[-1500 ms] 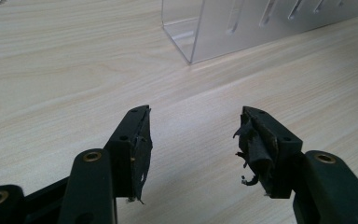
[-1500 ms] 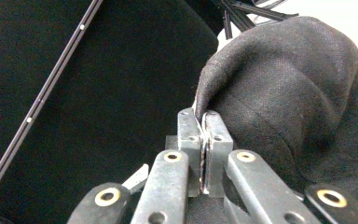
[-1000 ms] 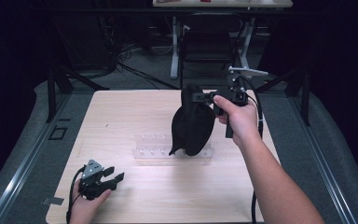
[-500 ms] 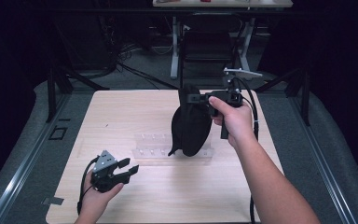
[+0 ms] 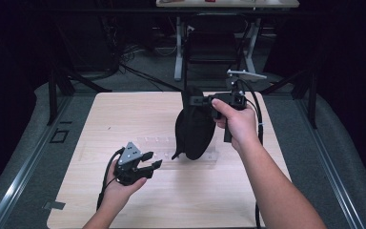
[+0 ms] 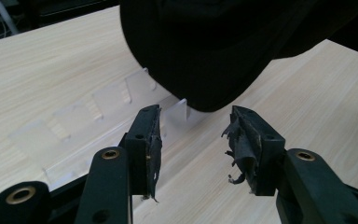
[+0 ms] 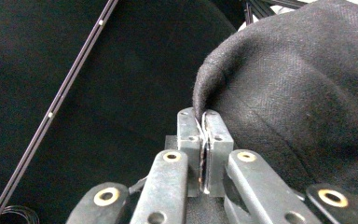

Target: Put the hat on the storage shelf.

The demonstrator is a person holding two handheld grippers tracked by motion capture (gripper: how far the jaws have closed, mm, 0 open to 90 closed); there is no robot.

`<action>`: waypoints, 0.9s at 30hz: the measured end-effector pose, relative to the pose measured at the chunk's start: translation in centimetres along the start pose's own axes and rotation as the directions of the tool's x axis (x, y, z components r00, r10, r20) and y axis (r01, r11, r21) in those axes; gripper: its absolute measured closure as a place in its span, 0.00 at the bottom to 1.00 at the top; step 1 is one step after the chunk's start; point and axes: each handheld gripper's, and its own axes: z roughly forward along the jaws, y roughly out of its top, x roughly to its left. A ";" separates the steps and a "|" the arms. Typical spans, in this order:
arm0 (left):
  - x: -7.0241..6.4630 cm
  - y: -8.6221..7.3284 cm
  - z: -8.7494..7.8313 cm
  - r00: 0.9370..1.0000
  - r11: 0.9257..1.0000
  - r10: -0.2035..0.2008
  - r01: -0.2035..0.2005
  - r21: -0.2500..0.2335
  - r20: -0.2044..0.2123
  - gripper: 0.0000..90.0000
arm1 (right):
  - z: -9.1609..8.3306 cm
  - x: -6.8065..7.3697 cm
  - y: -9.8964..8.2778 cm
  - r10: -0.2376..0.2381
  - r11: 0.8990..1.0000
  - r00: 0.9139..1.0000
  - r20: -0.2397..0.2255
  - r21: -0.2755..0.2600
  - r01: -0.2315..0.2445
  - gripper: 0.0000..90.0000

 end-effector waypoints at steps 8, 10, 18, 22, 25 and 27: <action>-1.2 1.3 0.7 0.999 0.999 0.034 -0.034 0.000 0.018 0.62 | 0.1 0.0 0.0 0.002 1.000 1.000 0.000 -0.004 -0.002 0.98; -1.5 1.7 0.9 0.999 0.999 0.043 -0.042 -0.005 0.027 0.62 | 0.1 0.0 0.0 0.003 1.000 1.000 -0.001 -0.004 -0.003 0.98; -3.1 2.9 1.8 0.994 0.995 0.100 -0.101 0.012 0.035 0.71 | 0.2 0.0 0.1 0.000 1.000 1.000 -0.003 -0.001 0.000 0.98; -3.5 3.0 2.5 0.993 0.992 0.119 -0.120 0.031 0.017 0.76 | 0.3 0.1 0.0 0.003 1.000 1.000 -0.006 -0.002 -0.003 0.98; -3.5 3.0 2.7 0.992 0.992 0.123 -0.124 0.035 0.013 0.80 | 0.3 0.1 0.0 -0.002 1.000 1.000 -0.005 0.001 0.002 0.98; -3.5 3.0 3.0 0.992 0.992 0.123 -0.123 0.041 0.007 0.86 | 0.3 0.1 0.0 0.000 1.000 1.000 -0.004 -0.001 0.000 0.98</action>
